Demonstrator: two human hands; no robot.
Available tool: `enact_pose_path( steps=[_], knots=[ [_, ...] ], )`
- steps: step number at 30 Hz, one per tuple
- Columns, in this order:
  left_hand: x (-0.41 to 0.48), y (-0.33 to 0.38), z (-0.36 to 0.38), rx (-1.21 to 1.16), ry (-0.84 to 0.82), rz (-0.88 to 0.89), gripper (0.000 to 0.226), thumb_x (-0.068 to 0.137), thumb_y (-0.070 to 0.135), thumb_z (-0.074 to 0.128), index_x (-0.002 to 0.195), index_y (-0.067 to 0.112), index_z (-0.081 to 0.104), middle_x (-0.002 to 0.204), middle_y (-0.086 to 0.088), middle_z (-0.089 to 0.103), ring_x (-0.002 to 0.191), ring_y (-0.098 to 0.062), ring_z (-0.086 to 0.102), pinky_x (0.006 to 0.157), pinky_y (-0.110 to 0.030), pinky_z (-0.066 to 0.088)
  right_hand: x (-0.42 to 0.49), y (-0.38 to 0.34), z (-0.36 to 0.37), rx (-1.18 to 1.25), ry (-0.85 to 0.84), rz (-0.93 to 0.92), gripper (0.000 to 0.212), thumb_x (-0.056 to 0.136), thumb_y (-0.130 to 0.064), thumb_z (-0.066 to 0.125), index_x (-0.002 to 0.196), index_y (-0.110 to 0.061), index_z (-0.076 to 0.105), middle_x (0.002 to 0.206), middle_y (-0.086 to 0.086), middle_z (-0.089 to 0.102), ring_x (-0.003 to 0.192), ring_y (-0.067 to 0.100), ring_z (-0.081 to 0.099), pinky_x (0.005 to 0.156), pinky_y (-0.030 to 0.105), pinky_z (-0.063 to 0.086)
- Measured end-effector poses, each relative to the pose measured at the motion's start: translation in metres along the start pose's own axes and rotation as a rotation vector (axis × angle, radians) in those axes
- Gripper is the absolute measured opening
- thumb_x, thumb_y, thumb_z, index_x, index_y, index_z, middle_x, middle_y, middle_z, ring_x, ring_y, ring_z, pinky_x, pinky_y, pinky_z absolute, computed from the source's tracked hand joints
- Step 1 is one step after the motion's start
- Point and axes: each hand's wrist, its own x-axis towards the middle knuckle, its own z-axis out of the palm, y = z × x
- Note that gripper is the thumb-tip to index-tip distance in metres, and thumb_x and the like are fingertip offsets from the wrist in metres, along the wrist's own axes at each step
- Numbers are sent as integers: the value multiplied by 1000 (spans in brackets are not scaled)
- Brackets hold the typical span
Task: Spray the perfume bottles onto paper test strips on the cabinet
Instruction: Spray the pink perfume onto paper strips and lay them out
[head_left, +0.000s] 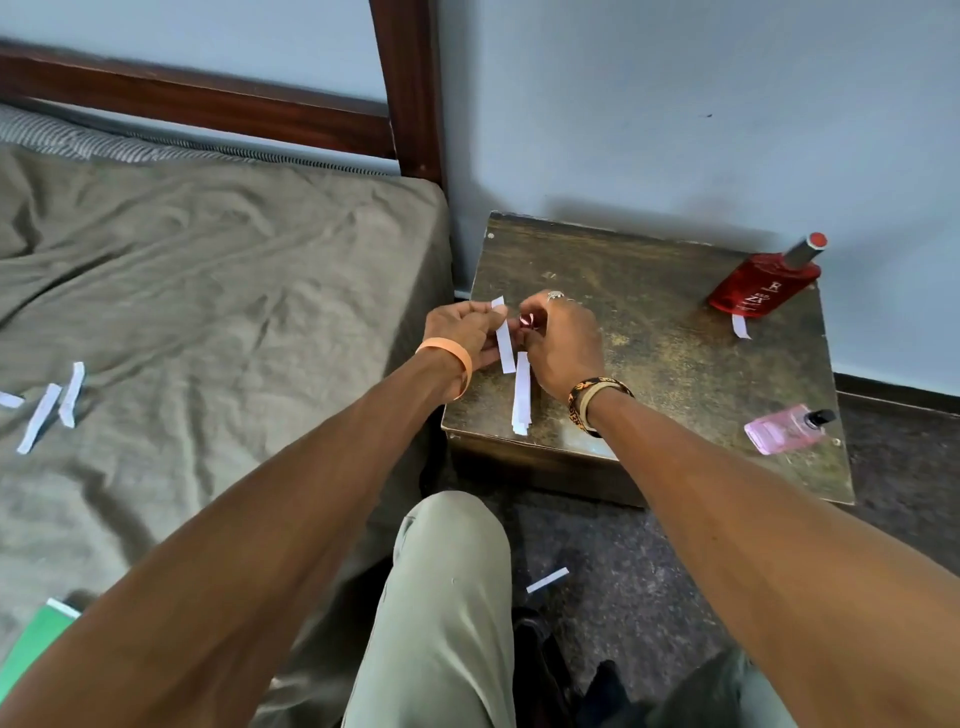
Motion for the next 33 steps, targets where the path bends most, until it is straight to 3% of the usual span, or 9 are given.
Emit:
enact_pose_path(
  steps=[2,5,8,13,16,19,22,25,33],
  knots=[
    [-6,4,9,-7,-37,14,17,91,6,62,106,-1,63,99,-20,72,90,-28,72,78,-41,60,-4,4,-9,2,38,-4,38,87,2,62,121,-15,64,110,4,68,102,20,63,86,36,53],
    [-19,8,32,10,-92,59,10,90,8,63,99,2,65,96,-19,73,88,-28,72,82,-44,59,-12,16,-31,-46,97,-14,29,91,-6,60,117,-16,66,109,4,67,101,21,61,74,29,46],
    [-41,13,66,4,-150,104,11,91,7,62,99,1,65,96,-18,73,89,-29,72,79,-39,60,-27,27,-68,-64,167,-4,27,93,-10,59,117,-17,67,112,5,64,100,21,59,74,26,41],
    [-87,15,134,24,-294,134,3,90,6,62,88,5,63,93,-17,70,85,-27,70,79,-40,59,-61,56,-139,-55,262,2,29,91,-5,60,115,-20,68,110,2,68,101,19,62,82,35,52],
    [-115,11,172,41,-380,141,3,91,7,62,91,4,63,93,-16,70,83,-26,70,74,-36,60,-87,75,-179,-13,298,53,30,92,-5,61,119,-17,68,112,2,70,101,19,64,85,32,52],
    [-135,3,201,87,-428,145,2,89,7,64,89,6,65,96,-17,71,86,-28,71,76,-38,60,-106,95,-203,-7,339,88,30,91,-6,63,119,-17,68,112,5,72,102,23,66,89,38,55],
    [-147,-9,222,152,-457,136,3,89,7,64,87,7,65,94,-18,70,87,-29,70,81,-42,59,-120,114,-215,-5,333,149,33,90,-1,64,119,-17,69,111,5,72,101,22,66,89,37,55],
    [-148,-22,235,220,-450,137,5,88,5,65,84,8,64,96,-21,69,89,-33,69,82,-46,58,-129,130,-217,-5,316,165,34,89,-1,65,120,-15,68,112,6,72,101,21,66,87,26,51],
    [-137,-42,236,244,-432,108,1,89,4,64,89,4,64,97,-22,69,87,-31,70,81,-46,58,-132,150,-204,51,250,221,35,92,-2,63,123,-18,67,115,5,71,106,22,65,85,25,49]
  ],
)
